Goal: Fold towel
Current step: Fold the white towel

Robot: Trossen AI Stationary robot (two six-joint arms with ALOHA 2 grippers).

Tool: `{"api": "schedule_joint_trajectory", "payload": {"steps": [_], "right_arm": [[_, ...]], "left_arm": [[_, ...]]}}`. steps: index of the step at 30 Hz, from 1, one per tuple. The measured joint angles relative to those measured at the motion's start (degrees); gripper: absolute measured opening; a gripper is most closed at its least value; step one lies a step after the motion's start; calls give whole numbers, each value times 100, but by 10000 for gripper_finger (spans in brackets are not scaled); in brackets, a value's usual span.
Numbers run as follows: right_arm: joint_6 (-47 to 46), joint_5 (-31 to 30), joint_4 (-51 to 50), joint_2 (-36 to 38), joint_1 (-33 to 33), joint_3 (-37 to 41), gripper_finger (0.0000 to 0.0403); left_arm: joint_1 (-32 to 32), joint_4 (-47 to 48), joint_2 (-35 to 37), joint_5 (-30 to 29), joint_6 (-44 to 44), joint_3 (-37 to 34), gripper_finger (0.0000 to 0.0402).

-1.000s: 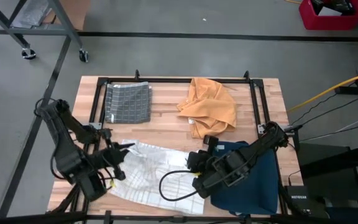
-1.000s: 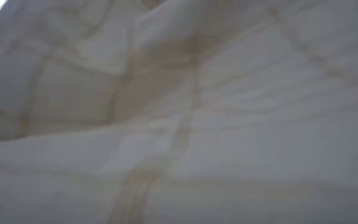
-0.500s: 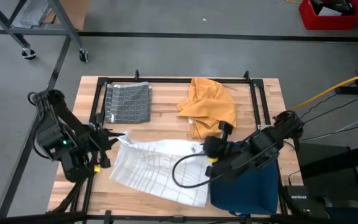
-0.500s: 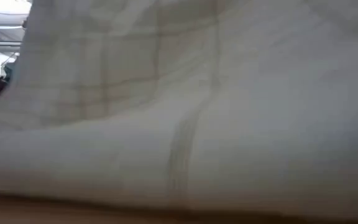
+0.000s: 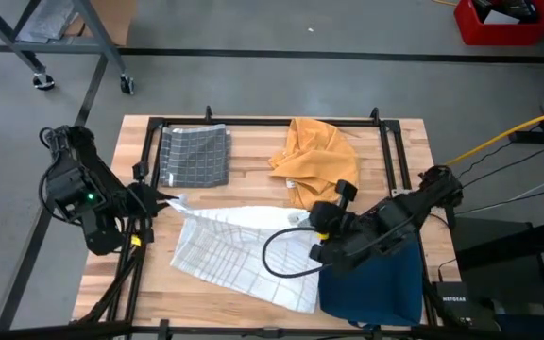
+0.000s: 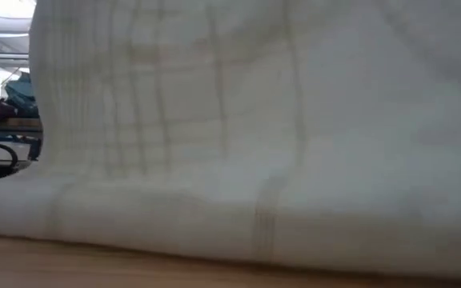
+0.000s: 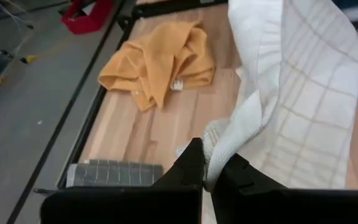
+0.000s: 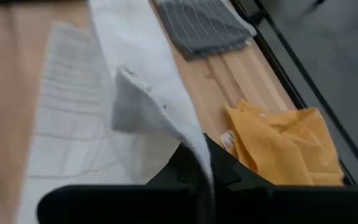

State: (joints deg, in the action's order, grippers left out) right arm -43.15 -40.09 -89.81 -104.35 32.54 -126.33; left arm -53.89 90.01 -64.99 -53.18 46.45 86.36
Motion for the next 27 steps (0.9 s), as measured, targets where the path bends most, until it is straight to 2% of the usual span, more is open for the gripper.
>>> {"api": "schedule_joint_trajectory", "payload": {"steps": [6, 10, 14, 20, 24, 27], "right_arm": [[13, -5, 230, 6, -398, 794, 1], [414, 272, 576, 3, -820, 1164, 1], [945, 524, 1071, 3, -1242, 1185, 1], [1782, 1211, 1939, 106, -1778, 1183, 1], [1934, 1571, 1829, 137, -2046, 1181, 1], [1917, 1577, 1669, 207, -2192, 1181, 1]], "left_arm": [[68, 2, 447, 12, 11, -504, 1], [286, 8, 705, 4, 14, -633, 1], [518, -1, 931, -317, -48, -633, 1], [750, 5, 1208, -351, -16, -628, 1], [754, 5, 1299, -345, 180, -535, 1], [754, 3, 1329, -344, 152, -401, 1]]}}
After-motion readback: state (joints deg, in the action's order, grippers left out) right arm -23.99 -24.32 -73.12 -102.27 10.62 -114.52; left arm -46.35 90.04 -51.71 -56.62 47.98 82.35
